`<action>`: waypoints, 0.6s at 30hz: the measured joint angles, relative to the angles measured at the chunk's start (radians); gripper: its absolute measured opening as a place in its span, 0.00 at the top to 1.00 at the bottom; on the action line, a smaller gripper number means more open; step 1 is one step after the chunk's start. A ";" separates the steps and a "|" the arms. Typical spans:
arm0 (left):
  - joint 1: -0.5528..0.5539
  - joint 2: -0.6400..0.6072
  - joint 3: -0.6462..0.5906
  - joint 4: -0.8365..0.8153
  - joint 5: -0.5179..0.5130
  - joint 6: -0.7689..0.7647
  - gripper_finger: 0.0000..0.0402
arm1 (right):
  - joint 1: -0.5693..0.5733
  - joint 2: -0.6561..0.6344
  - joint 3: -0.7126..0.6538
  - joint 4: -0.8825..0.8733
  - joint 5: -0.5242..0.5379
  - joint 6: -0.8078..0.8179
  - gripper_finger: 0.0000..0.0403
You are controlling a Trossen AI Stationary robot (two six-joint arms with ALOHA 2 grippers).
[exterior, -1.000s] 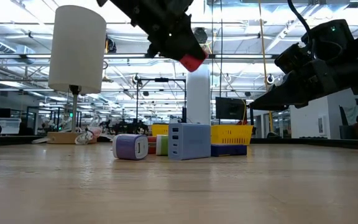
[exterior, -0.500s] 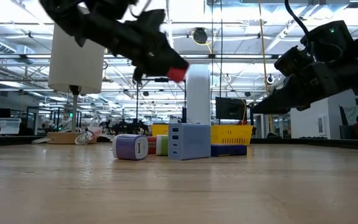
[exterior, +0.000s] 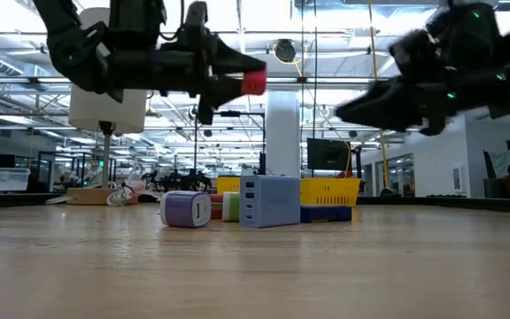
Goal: Pick & Place Office items
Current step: Put the pink charger adapter into the right yellow bin
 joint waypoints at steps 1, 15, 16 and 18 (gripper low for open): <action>-0.009 0.018 0.019 -0.001 -0.001 -0.007 0.62 | 0.021 0.011 0.021 -0.002 0.040 -0.036 0.47; -0.083 0.095 0.166 -0.115 0.033 -0.041 0.62 | 0.140 0.197 0.216 0.096 0.230 -0.351 0.24; -0.083 0.095 0.167 -0.118 0.032 -0.042 0.62 | 0.140 0.198 0.219 0.108 0.230 -0.357 0.25; -0.083 0.096 0.174 -0.121 0.027 -0.040 0.62 | 0.140 0.195 0.215 0.134 0.229 -0.359 0.27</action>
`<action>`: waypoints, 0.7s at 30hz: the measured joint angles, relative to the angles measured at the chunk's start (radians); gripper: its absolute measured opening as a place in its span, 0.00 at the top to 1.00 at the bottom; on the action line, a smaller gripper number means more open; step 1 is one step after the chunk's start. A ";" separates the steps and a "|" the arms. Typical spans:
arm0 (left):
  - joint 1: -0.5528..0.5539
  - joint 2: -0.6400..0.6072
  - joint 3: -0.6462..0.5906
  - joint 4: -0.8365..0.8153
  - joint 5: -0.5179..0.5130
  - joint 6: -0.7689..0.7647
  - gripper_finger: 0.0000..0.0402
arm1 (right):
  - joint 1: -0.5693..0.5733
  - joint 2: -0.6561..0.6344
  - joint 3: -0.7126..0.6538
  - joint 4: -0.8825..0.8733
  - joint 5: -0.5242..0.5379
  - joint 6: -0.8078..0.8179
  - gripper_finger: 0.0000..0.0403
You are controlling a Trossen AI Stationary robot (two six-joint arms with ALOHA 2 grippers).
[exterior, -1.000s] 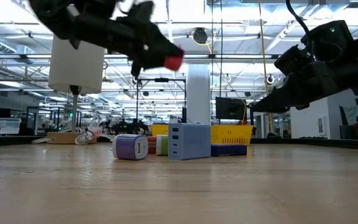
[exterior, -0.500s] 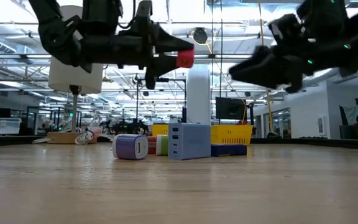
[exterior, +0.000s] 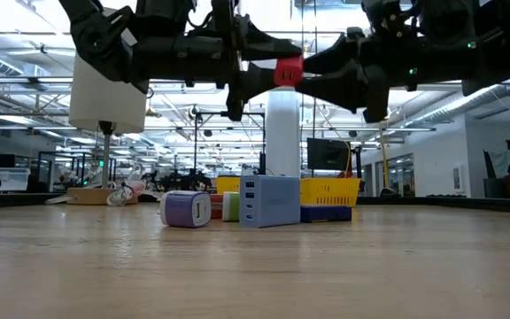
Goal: Pick & Place Office items
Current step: Put the pink charger adapter into the right yellow bin
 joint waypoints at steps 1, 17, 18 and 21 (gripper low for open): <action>0.000 -0.001 0.000 0.002 -0.003 0.000 0.62 | 0.001 0.000 0.001 0.007 -0.001 0.001 0.28; 0.006 0.000 -0.001 -0.009 -0.004 -0.020 0.61 | 0.058 0.000 0.001 0.001 -0.060 -0.023 0.43; 0.006 0.001 0.001 -0.009 -0.004 -0.023 0.61 | 0.058 0.000 0.001 0.002 -0.060 -0.020 0.44; 0.008 0.001 0.005 -0.010 -0.004 -0.025 0.62 | 0.058 -0.001 0.001 0.004 -0.056 -0.021 0.45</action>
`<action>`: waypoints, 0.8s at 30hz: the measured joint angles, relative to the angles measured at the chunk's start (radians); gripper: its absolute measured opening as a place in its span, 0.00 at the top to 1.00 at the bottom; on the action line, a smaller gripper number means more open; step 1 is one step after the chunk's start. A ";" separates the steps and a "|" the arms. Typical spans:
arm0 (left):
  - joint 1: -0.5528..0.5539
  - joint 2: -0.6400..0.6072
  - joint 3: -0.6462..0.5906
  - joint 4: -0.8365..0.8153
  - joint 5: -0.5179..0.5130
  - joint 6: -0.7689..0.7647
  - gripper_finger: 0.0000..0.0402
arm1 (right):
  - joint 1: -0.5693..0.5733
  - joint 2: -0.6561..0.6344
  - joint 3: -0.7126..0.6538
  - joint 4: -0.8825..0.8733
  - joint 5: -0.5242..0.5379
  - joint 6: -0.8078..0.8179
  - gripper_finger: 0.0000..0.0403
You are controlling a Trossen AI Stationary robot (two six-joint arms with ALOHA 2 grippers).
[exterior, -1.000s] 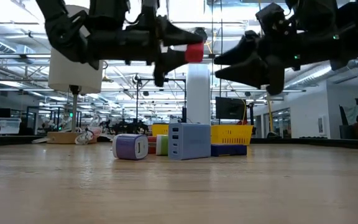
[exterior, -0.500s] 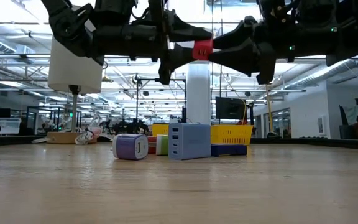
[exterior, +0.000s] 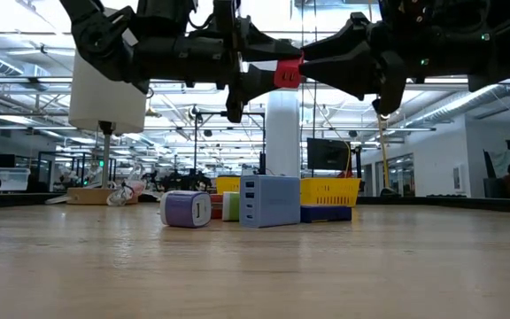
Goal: Pick & Place Office items
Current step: Put the pink charger adapter into the right yellow bin
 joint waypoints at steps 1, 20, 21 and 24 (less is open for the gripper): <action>0.000 0.000 0.000 0.000 0.000 -0.001 0.62 | 0.000 0.000 0.000 0.001 0.000 0.003 0.45; -0.023 0.000 0.068 -0.106 -0.040 -0.020 0.61 | -0.001 -0.002 -0.002 0.011 0.023 0.001 0.46; -0.022 0.000 0.068 -0.108 -0.041 -0.020 0.61 | 0.000 -0.001 -0.001 0.010 0.033 0.000 0.46; -0.021 0.000 0.069 -0.114 -0.044 -0.024 0.62 | -0.001 0.000 -0.001 0.004 0.052 -0.001 0.49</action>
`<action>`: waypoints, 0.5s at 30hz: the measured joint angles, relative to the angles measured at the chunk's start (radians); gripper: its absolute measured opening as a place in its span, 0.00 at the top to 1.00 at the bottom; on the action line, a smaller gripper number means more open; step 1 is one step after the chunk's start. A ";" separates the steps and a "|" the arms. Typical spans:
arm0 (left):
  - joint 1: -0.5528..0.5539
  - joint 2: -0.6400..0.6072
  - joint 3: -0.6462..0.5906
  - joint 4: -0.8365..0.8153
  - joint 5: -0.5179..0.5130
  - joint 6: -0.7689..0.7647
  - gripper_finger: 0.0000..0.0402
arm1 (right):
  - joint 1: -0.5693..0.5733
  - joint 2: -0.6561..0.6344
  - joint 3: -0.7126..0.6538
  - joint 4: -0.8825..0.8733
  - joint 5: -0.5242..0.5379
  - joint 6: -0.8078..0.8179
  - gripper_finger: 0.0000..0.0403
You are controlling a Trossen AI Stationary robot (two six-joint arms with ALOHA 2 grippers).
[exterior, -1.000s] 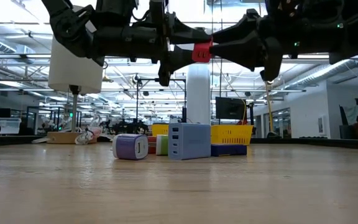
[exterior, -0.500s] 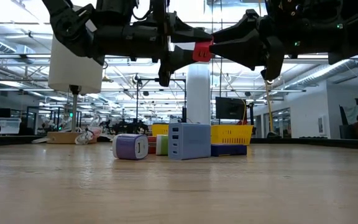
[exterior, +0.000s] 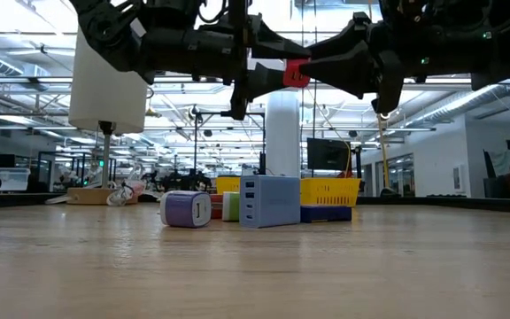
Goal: Pick & Place Office items
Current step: Put the pink charger adapter into the right yellow bin
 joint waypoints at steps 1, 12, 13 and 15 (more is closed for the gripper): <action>0.000 0.000 0.000 0.000 0.000 0.000 0.62 | 0.000 0.000 0.000 0.001 0.000 0.000 0.51; 0.001 0.001 0.006 -0.004 -0.006 0.020 0.50 | 0.000 0.001 0.004 -0.018 -0.003 0.021 0.59; 0.000 0.001 0.006 -0.005 -0.008 0.021 0.48 | 0.000 0.001 0.004 -0.019 -0.002 0.035 0.59; 0.010 -0.006 0.006 -0.010 0.003 0.031 0.45 | 0.000 0.001 0.004 -0.022 -0.002 0.064 0.59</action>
